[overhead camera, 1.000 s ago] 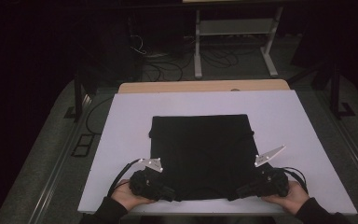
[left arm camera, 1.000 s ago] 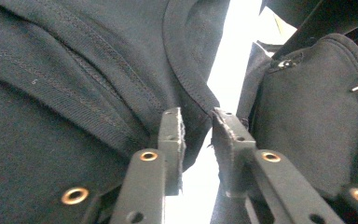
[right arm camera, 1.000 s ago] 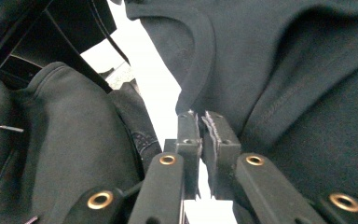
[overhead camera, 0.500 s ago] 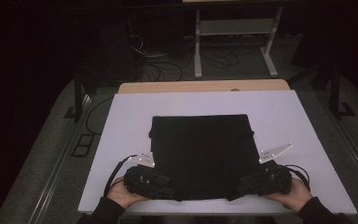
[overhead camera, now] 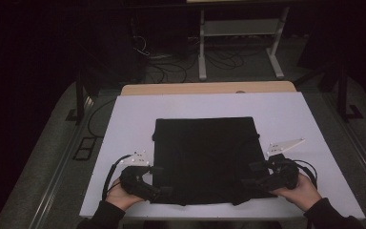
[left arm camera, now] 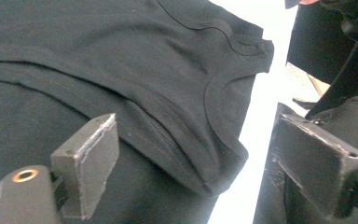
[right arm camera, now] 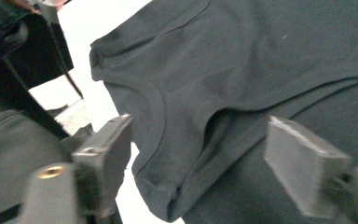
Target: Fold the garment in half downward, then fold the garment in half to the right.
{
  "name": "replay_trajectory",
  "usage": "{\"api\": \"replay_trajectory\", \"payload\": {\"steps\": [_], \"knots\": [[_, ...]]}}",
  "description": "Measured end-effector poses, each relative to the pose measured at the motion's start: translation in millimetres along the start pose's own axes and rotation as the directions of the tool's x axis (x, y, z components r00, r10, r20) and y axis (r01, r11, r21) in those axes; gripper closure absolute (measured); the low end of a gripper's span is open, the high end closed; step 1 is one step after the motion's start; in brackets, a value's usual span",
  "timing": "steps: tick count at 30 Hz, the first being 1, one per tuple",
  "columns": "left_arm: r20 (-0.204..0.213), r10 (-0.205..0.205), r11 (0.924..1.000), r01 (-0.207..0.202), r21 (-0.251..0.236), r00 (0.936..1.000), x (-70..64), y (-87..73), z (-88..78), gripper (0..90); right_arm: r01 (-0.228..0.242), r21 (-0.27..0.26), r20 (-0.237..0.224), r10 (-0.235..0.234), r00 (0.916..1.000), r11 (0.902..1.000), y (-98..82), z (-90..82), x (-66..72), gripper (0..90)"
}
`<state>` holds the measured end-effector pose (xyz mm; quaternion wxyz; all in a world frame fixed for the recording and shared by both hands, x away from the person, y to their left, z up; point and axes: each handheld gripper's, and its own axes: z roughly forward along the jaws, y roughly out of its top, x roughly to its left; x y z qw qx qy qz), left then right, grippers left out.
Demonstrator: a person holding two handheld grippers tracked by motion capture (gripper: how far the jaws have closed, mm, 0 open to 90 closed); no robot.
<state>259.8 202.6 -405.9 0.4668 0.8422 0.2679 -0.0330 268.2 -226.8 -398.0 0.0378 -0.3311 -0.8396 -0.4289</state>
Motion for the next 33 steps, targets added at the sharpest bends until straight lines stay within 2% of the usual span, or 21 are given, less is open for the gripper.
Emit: {"api": "replay_trajectory", "payload": {"steps": [4, 6, 12, 16, 21, 26, 33], "knots": [[-0.032, -0.009, 0.9999, 0.008, -0.015, 0.9995, 3.0, -1.6, -3.8, 1.6, 0.002, -0.021, 0.019, -0.001, 0.9998, 0.9998, 6.5, -2.3, -0.9, 8.2], [-0.048, -0.017, 0.9995, 0.016, -0.026, 0.9987, 4.4, -3.2, -6.4, 0.0, 0.004, -0.028, 0.032, -0.003, 0.9995, 0.9996, 9.6, -2.6, -1.3, 5.3], [-0.078, -0.032, 0.9985, 0.029, -0.047, 0.9964, 7.7, -9.2, -14.9, 0.0, 0.013, -0.036, 0.056, -0.011, 0.9984, 0.9993, 20.4, 1.0, -2.3, 2.9], [-0.112, -0.021, 0.9985, 0.015, -0.053, 0.9935, 9.3, -12.6, -18.9, 0.0, 0.026, -0.033, 0.061, -0.024, 0.9978, 0.9991, 29.7, 6.4, -2.2, 0.0], [-0.126, -0.015, 0.9986, 0.009, -0.053, 0.9919, 9.5, -15.1, -20.1, 0.0, 0.05, -0.043, 0.067, -0.047, 0.9967, 0.9979, 45.1, 12.4, -2.5, 0.0], [-0.149, -0.016, 0.9967, 0.004, -0.081, 0.9887, 9.3, -17.7, -24.4, 0.0, 0.065, -0.049, 0.068, -0.062, 0.9957, 0.9967, 59.5, 21.4, -4.5, 0.0], [-0.17, -0.02, 0.996, 0.005, -0.09, 0.9853, 10.4, -22.4, -29.3, 0.0, 0.072, -0.05, 0.066, -0.069, 0.9954, 0.9961, 76.3, 33.4, -9.3, 0.0]]}}
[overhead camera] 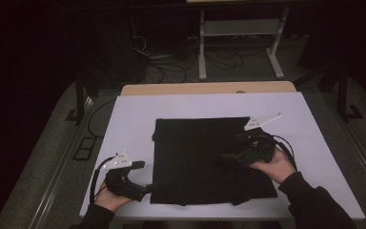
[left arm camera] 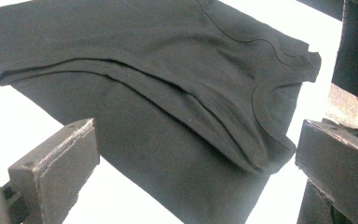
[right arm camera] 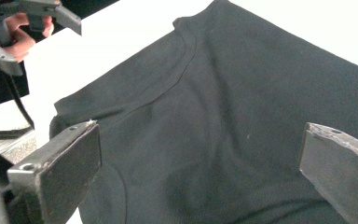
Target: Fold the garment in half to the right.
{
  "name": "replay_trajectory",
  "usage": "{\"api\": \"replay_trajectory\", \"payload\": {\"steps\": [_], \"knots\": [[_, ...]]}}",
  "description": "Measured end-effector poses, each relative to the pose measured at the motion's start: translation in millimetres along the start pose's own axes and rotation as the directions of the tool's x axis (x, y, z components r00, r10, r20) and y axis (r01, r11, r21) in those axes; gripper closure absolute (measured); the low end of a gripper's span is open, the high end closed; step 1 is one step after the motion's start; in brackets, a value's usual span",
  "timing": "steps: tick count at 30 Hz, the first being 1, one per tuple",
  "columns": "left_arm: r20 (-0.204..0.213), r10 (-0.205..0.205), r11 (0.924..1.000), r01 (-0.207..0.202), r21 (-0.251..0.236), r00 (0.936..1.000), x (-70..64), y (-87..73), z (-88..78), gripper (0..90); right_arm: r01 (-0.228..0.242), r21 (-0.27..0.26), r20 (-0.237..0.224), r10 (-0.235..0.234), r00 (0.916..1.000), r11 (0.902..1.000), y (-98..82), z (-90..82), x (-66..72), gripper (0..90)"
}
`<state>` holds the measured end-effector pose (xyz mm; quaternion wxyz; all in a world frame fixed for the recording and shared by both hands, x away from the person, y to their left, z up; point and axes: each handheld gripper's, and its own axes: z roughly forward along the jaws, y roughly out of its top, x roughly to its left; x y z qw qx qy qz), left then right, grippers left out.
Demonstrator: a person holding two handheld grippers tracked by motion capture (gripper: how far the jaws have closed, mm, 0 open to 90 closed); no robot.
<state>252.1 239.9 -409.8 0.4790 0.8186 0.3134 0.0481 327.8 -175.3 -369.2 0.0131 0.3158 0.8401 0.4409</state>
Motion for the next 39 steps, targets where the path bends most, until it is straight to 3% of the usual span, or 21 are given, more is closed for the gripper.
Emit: {"api": "replay_trajectory", "payload": {"steps": [12, 28, 39], "knots": [[-0.052, 0.009, 0.9995, -0.007, 0.03, 0.9986, 3.5, -8.0, 0.1, 0.0, 0.014, 0.012, 0.036, -0.014, 0.9992, 0.9998, 28.2, 20.4, -17.2, 0.0], [-0.065, 0.039, 0.994, -0.032, 0.104, 0.9971, 2.6, -13.5, 6.7, 0.0, 0.037, 0.007, 0.072, -0.038, 0.9967, 0.9993, 58.4, 34.1, -27.7, 0.0], [-0.038, 0.062, 0.9846, -0.055, 0.166, 0.9974, -1.1, -18.3, 15.1, 0.0, 0.041, 0.01, 0.076, -0.042, 0.9962, 0.9991, 73.1, 50.7, -30.6, 0.0]]}}
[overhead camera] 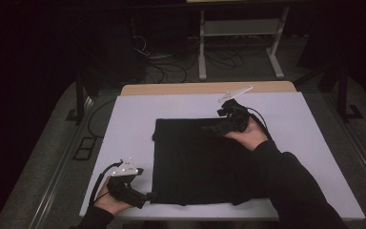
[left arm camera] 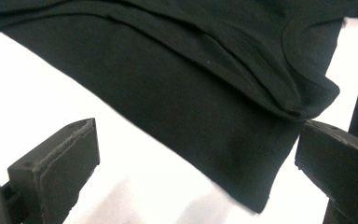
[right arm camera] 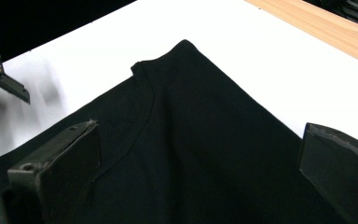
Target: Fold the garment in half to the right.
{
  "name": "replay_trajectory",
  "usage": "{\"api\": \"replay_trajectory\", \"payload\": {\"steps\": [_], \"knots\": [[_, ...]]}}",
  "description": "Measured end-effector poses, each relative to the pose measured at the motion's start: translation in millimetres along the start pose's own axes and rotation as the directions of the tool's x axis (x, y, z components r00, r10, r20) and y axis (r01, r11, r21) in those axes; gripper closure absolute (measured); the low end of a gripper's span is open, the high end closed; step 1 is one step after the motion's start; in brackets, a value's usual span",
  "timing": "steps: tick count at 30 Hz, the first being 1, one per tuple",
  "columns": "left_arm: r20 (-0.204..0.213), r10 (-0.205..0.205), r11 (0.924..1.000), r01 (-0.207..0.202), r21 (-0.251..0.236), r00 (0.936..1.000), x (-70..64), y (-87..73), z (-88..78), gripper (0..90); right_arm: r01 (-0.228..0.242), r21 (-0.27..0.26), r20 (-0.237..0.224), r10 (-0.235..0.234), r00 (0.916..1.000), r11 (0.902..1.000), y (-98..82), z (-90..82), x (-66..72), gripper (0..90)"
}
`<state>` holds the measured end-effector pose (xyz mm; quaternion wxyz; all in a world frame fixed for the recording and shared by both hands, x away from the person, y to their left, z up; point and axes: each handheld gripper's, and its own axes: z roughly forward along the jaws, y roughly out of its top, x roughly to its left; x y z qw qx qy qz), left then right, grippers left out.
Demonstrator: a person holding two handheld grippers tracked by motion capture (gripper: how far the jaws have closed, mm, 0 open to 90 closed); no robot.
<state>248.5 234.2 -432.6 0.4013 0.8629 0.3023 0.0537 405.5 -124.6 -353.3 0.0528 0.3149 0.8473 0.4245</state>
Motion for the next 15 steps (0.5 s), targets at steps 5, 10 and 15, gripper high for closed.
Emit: {"api": "replay_trajectory", "payload": {"steps": [5, 10, 15], "knots": [[0.017, 0.02, 0.9994, -0.021, 0.028, 0.9996, -2.7, -0.8, 3.2, 0.0, 0.015, -0.002, 0.007, -0.015, 0.9999, 0.9999, 5.3, 8.7, 1.7, 0.0], [0.034, 0.037, 0.9979, -0.039, 0.052, 0.9987, -4.7, -1.7, 6.1, 0.0, 0.02, 0.01, 0.003, -0.02, 0.9998, 0.9997, 11.2, 18.4, 3.4, 0.0], [0.055, 0.056, 0.9953, -0.06, 0.076, 0.9969, -6.3, -2.4, 7.9, 0.0, 0.031, 0.012, 0.0, -0.031, 0.9995, 0.9994, 18.8, 29.1, 4.5, 0.0]]}}
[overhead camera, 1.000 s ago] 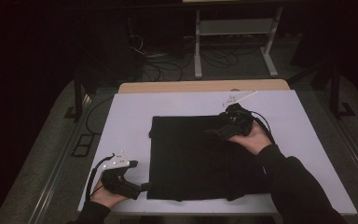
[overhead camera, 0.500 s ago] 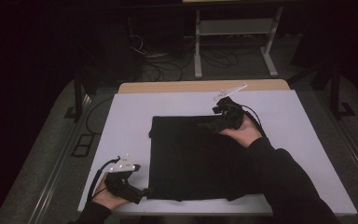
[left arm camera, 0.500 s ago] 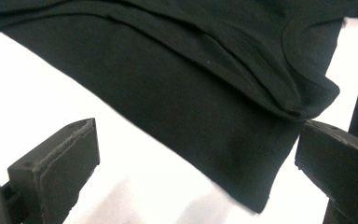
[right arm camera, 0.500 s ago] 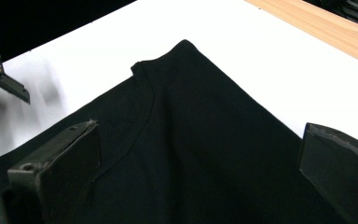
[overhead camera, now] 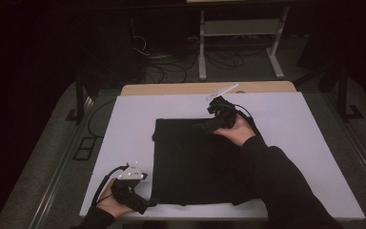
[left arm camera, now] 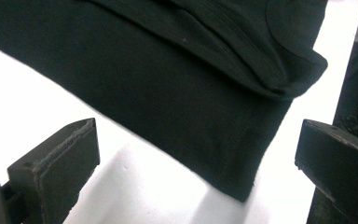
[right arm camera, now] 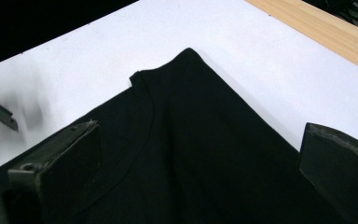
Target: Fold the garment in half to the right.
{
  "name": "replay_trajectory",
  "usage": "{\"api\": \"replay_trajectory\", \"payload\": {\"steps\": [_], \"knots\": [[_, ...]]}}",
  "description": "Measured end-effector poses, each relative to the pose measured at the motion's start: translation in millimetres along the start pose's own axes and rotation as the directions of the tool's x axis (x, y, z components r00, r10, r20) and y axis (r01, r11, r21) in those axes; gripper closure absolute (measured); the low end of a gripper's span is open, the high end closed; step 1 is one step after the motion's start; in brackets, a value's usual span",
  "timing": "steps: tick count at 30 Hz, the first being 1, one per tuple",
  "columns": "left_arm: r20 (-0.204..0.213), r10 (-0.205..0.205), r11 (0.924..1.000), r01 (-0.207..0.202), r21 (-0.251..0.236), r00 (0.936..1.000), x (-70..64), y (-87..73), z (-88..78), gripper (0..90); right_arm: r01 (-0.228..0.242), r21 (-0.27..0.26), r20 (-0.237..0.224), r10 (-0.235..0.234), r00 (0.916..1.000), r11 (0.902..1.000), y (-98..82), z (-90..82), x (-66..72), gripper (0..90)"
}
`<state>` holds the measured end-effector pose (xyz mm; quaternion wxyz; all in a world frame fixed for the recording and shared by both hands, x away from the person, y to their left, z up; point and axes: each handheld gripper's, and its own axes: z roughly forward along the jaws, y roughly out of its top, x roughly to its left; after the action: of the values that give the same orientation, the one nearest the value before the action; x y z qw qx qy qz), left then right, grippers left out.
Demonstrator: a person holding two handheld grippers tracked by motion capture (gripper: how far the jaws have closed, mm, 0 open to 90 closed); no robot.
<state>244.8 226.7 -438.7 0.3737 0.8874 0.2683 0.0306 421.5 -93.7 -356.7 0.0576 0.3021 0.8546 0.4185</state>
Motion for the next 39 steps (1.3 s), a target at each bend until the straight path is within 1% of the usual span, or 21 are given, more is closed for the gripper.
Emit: {"api": "replay_trajectory", "payload": {"steps": [1, 5, 6, 10, 11, 13, 14, 16, 17, 20, 24, 26, 29, 31, 36, 37, 39], "knots": [[0.003, 0.004, 1.0, -0.004, 0.006, 1.0, -0.2, -0.1, 0.4, 0.0, -0.005, 0.003, -0.004, 0.005, 1.0, 1.0, 1.9, 2.0, 0.4, 0.0], [0.012, 0.009, 0.9998, -0.009, 0.019, 0.9999, -1.0, -0.5, 2.0, 0.0, -0.001, 0.01, -0.006, 0.001, 1.0, 0.9999, 9.0, 11.3, 1.2, 0.0], [0.014, 0.017, 0.9996, -0.017, 0.024, 0.9998, -0.7, -0.5, 2.4, 0.0, 0.004, 0.011, -0.006, -0.004, 1.0, 0.9999, 10.7, 13.5, 1.5, 0.0], [0.029, 0.013, 0.9994, -0.014, 0.033, 0.9995, -4.3, -0.9, 5.0, 0.0, 0.006, 0.012, -0.007, -0.005, 1.0, 0.9999, 16.6, 20.8, 3.2, 0.0], [0.033, 0.026, 0.9989, -0.028, 0.038, 0.9991, -4.2, -0.7, 5.4, 0.0, 0.006, 0.01, -0.009, -0.006, 0.9999, 0.9999, 18.1, 22.8, 3.5, 0.0], [0.037, 0.023, 0.9988, -0.025, 0.043, 0.9991, -5.4, -1.1, 6.3, 0.0, 0.002, 0.009, -0.009, -0.002, 1.0, 1.0, 19.7, 24.7, 4.1, 0.0], [0.039, 0.024, 0.9987, -0.026, 0.045, 0.999, -5.6, -1.2, 6.6, 0.0, 0.006, 0.009, -0.013, -0.006, 0.9999, 0.9999, 23.7, 29.4, 4.9, 0.0], [0.042, 0.031, 0.9983, -0.033, 0.047, 0.9986, -5.2, -1.2, 7.1, 0.0, 0.008, 0.01, -0.013, -0.008, 0.9999, 0.9999, 24.3, 30.3, 5.0, 0.0], [0.049, 0.019, 0.9985, -0.022, 0.051, 0.9986, -5.9, -1.5, 7.8, 0.0, 0.008, 0.009, -0.013, -0.008, 0.9999, 0.9999, 25.8, 32.5, 5.3, 0.0], [0.058, 0.034, 0.9976, -0.037, 0.058, 0.9978, -5.7, -1.3, 8.3, 0.0, 0.008, 0.018, -0.016, -0.008, 0.9998, 0.9998, 31.2, 40.7, 6.0, 0.0], [0.053, 0.04, 0.9977, -0.042, 0.053, 0.9978, -6.1, -1.8, 8.7, 0.0, 0.004, 0.016, -0.016, -0.004, 0.9999, 0.9999, 37.1, 49.6, 6.6, 0.0], [0.048, 0.029, 0.9984, -0.032, 0.046, 0.9984, -8.3, -2.3, 9.6, 0.0, 0.001, 0.015, -0.013, -0.001, 0.9999, 0.9999, 39.6, 54.0, 6.3, 0.0], [0.064, 0.024, 0.9988, -0.027, 0.041, 0.9977, -8.3, -1.5, 10.3, 0.0, -0.004, 0.014, -0.013, 0.004, 0.9999, 0.9999, 43.6, 61.9, 6.6, 0.0], [0.061, 0.022, 0.999, -0.024, 0.038, 0.9979, -8.9, -1.3, 11.1, 0.0, -0.008, 0.014, -0.013, 0.008, 0.9999, 0.9999, 46.2, 67.5, 7.7, 0.0], [0.051, 0.038, 0.998, -0.041, 0.049, 0.998, -10.4, -0.2, 12.4, 0.0, -0.006, 0.025, -0.013, 0.007, 0.9999, 0.9997, 50.3, 80.8, 9.9, 0.0], [0.047, 0.053, 0.9969, -0.056, 0.056, 0.9975, -10.7, 0.5, 12.9, 0.0, -0.009, 0.028, -0.012, 0.009, 0.9999, 0.9996, 51.2, 83.4, 10.2, 0.0], [0.04, 0.068, 0.9952, -0.071, 0.068, 0.9968, -12.3, 1.3, 13.8, 0.0, -0.012, 0.031, -0.011, 0.012, 0.9999, 0.9994, 52.8, 88.1, 10.1, 0.0]]}}
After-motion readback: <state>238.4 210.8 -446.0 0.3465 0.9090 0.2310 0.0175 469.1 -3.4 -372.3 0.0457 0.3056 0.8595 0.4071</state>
